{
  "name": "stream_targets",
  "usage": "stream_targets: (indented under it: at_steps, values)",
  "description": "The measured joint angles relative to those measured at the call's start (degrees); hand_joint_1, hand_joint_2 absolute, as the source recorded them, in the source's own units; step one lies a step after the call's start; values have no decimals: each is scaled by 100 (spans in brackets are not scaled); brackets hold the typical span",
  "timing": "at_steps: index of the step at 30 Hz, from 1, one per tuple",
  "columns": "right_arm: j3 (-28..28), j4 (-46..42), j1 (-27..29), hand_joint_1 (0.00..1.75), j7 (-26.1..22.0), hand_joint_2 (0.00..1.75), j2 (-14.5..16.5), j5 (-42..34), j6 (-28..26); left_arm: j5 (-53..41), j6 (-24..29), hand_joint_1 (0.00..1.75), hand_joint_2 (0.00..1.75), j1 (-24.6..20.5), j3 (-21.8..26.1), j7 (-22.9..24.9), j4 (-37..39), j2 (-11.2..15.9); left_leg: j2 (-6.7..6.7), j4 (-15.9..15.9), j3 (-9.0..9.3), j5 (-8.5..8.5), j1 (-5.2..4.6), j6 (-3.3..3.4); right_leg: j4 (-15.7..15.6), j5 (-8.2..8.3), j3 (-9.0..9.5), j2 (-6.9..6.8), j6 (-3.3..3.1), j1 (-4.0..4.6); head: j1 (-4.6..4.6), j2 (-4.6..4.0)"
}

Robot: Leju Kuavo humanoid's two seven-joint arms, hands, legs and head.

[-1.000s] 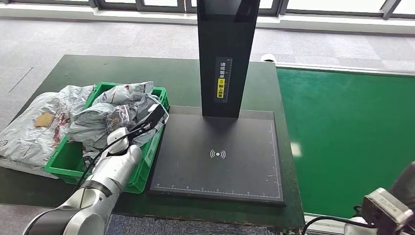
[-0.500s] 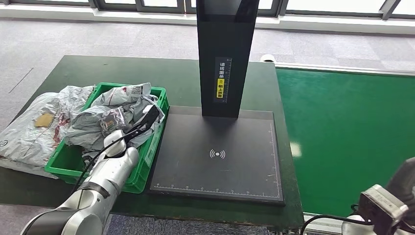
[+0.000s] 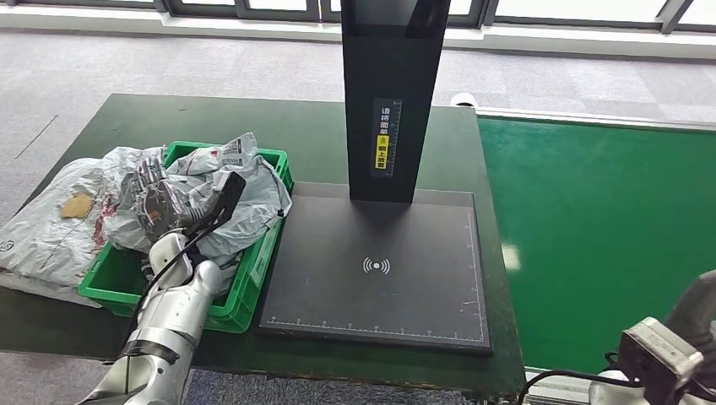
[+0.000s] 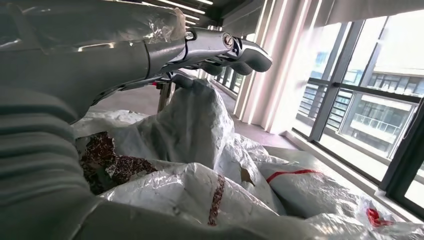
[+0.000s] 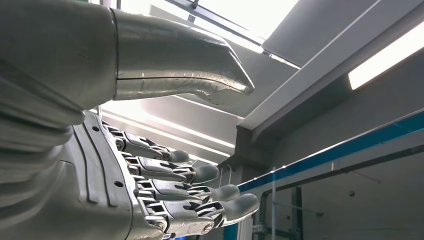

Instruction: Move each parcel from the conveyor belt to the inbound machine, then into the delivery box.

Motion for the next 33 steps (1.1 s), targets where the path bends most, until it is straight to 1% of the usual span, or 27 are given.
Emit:
stream_targets:
  at_steps: [5, 8, 10, 12, 14, 16, 19, 21, 23, 24, 25, 27, 31, 32, 33]
  values:
    - [0, 0, 0, 0, 0, 175, 0, 0, 0, 7, 0, 0, 0, 29, 36, -13, -124, -14, 0, 0, 0, 0, 0, 0, 0, 0, 0, -1, 0, 0, 0, 0]
    - [-1, 0, -1, 0, 0, 175, 0, -7, 0, 100, 0, 0, 0, 119, 68, -244, -342, -54, 1, 0, 0, 0, 0, 0, 0, 0, -1, 0, 0, 1, 0, 0]
    - [-5, 1, -1, 0, 0, 175, 0, -13, 0, 214, 1, 0, 0, 247, 127, -548, -679, -129, 1, 0, 0, 0, 0, 0, 0, 0, -2, 1, 0, 1, 1, 0]
    - [-21, 5, -3, 0, 0, 175, 0, -22, 0, 377, 2, 0, 0, 385, 218, -969, -1106, -243, 1, 0, -2, 0, 0, 0, 0, 0, -2, 1, 0, 0, 1, 0]
    - [-52, 15, -4, 0, 0, 175, 0, -38, 0, 647, 8, 0, 0, 562, 368, -1580, -1686, -433, 1, 0, -3, -3, 0, 3, 0, -1, -3, 1, 0, 0, 1, 0]
    - [-78, 26, -4, 0, 0, 175, 0, -47, 0, 1116, 16, 0, 0, 725, 529, -2227, -2295, -642, 1, 0, -4, -5, -1, 5, -1, -2, -3, 1, 0, -1, 2, 0]
    - [-99, 32, -2, 0, 0, 175, 0, -53, 0, 2280, -15, 0, 0, 928, 580, -3039, -3042, -825, 4, 1, -2, -10, -1, 3, -2, -5, -6, 2, -1, -1, 1, 0]
    - [-123, 33, 4, 0, 1, 175, 0, -84, 0, 3382, -280, 0, 0, 1101, 459, -3709, -3457, -903, 4, 1, -1, -11, -1, 3, -3, -7, -7, 1, 2, -1, -1, 0]
    - [-136, 33, 8, 0, 0, 175, 0, -137, 0, 5039, -864, 0, 0, 1285, 125, -4532, -3753, -971, -3, 1, -4, -11, -1, 3, -3, -12, -3, -4, 7, 0, 0, 0]
    - [-136, 33, 8, 0, -1, 175, 0, -162, 0, 5897, -1170, 0, 0, 1351, -96, -4851, -3864, -992, -7, 1, -7, -11, 0, 4, -3, -13, -2, -7, 9, 0, 1, 0]
    - [-136, 33, 9, 0, -1, 175, 0, -185, 0, 6645, -1447, 0, 0, 1394, -303, -5085, -3966, -1005, -9, 1, -9, -10, 0, 4, -3, -14, -1, -8, 10, 0, 1, 0]
    - [-136, 33, 13, 0, -1, 175, 0, -224, 0, 7487, -1899, 0, 0, 1433, -577, -5276, -4129, -1006, -5, 1, -9, -10, -1, 4, -3, -12, -1, -6, 9, 0, -1, 0]
    - [-94, 91, 33, 0, -3, 175, 1, -312, 2, 8407, -2970, 0, 175, 1542, -814, -5434, -4420, -981, -2, 0, -9, -10, 1, 4, -2, -11, 1, -5, 7, 1, 0, 0]
    - [-13, 184, 48, 0, -3, 175, 1, -418, 7, 8587, -3264, 0, 175, 1587, -853, -5448, -4504, -970, -2, -1, -9, -10, 3, 3, -2, -11, 2, -6, 7, 3, 1, 0]
    - [25, 230, 56, 0, -3, 175, 1, -471, 9, 8663, -3390, 0, 175, 1610, -870, -5453, -4545, -963, -2, -1, -10, -10, 3, 3, -2, -11, 3, -6, 7, 4, 1, 0]
